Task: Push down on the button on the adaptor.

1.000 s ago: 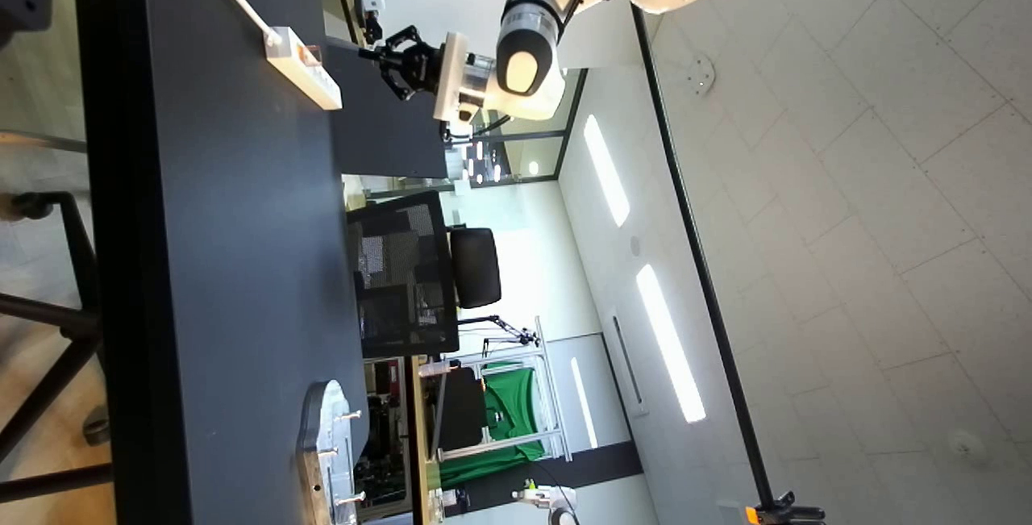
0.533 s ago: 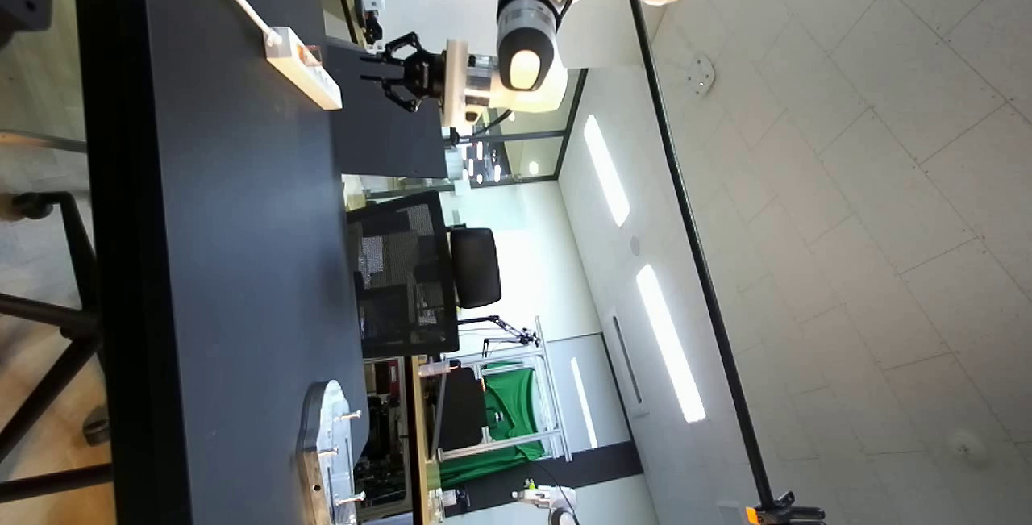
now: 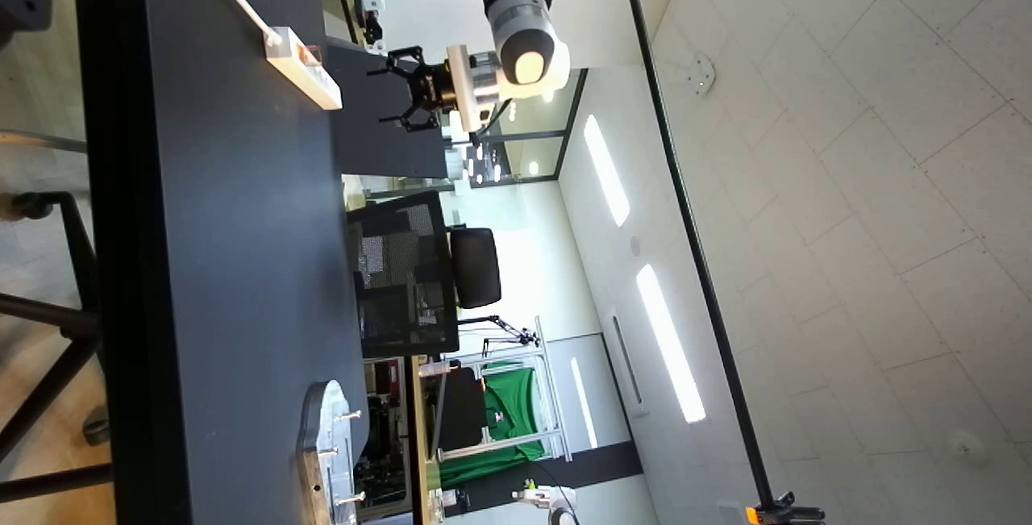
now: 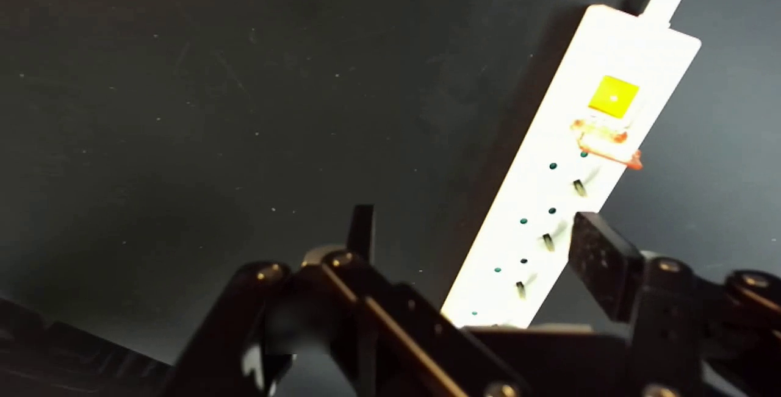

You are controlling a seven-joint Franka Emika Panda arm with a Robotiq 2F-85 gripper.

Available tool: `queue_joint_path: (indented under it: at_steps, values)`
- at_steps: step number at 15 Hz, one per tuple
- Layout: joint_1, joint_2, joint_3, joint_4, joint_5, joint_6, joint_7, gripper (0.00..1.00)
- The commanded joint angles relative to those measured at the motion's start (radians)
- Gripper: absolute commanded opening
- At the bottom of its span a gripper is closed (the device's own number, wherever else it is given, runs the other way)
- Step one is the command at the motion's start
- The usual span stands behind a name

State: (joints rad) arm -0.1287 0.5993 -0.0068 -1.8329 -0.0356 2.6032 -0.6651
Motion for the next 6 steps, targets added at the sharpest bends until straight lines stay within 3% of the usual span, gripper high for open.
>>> queue_joint_path:
  at_steps: [1, 3, 6]
  values:
    - [-0.011, -0.005, 0.012, -0.003, -0.054, 0.006, 0.049, 0.90]
    - [0.001, -0.010, 0.001, -0.009, -0.077, 0.012, 0.080, 1.00]
    - [0.003, -0.013, -0.003, -0.013, -0.079, 0.013, 0.084, 1.00]
